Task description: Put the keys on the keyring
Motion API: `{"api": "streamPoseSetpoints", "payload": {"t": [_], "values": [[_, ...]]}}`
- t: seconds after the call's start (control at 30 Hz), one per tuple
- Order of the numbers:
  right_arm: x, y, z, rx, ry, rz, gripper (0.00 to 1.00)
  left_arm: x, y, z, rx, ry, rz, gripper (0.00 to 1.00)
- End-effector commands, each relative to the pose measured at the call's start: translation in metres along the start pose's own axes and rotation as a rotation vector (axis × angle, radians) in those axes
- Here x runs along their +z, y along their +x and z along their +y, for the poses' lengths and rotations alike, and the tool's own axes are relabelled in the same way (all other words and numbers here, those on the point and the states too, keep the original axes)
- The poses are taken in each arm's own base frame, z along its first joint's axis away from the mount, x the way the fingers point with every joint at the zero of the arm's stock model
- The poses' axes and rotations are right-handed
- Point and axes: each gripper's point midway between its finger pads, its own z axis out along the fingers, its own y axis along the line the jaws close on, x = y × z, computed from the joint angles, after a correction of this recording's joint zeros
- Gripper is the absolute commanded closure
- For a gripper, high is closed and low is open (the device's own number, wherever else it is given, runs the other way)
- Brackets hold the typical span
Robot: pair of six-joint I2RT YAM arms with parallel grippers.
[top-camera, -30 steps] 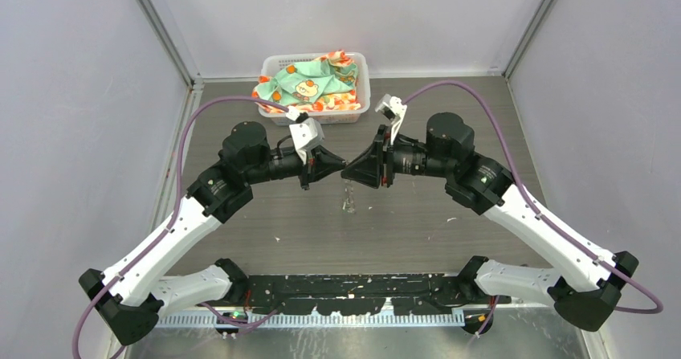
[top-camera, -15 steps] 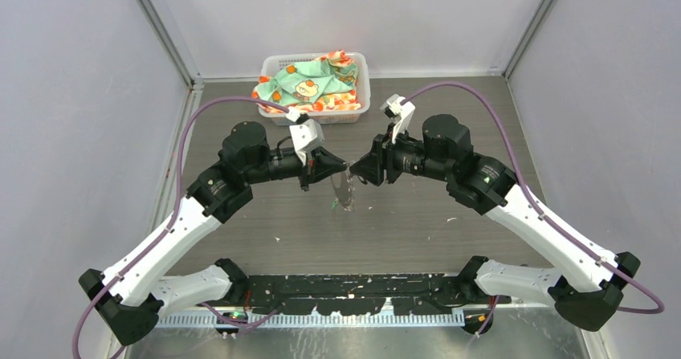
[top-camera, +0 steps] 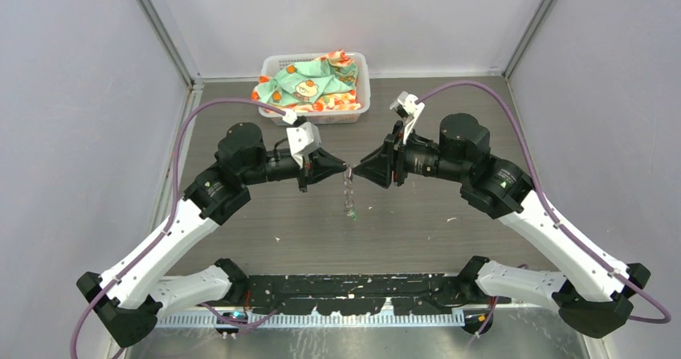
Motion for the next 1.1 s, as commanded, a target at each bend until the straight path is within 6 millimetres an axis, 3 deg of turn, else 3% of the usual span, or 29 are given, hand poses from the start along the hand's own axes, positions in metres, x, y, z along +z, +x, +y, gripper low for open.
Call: {"api": "streamPoseSetpoints", "payload": {"t": [0.0,0.2,0.73,0.83,0.97,1.07], "values": [[-0.008,-0.020,0.017,0.007,-0.092,-0.065,0.62,-0.006,-0.033,-0.008,0.085,0.031,-0.106,1.00],[-0.002,-0.023,0.013,0.067,-0.123,-0.080,0.69,-0.007,-0.036,-0.010,0.090,0.043,-0.115,1.00],[0.008,-0.010,0.005,0.129,-0.111,-0.022,0.69,-0.007,-0.042,-0.009,0.115,0.036,-0.135,1.00],[0.007,-0.011,0.007,0.128,-0.119,-0.031,0.76,-0.007,-0.043,-0.008,0.118,0.035,-0.136,1.00],[0.004,-0.012,0.008,0.131,-0.121,-0.045,0.98,-0.007,-0.044,-0.008,0.125,0.032,-0.142,1.00],[0.003,-0.009,0.008,0.141,-0.120,-0.044,0.99,-0.007,-0.047,-0.007,0.133,0.029,-0.155,1.00]]}}
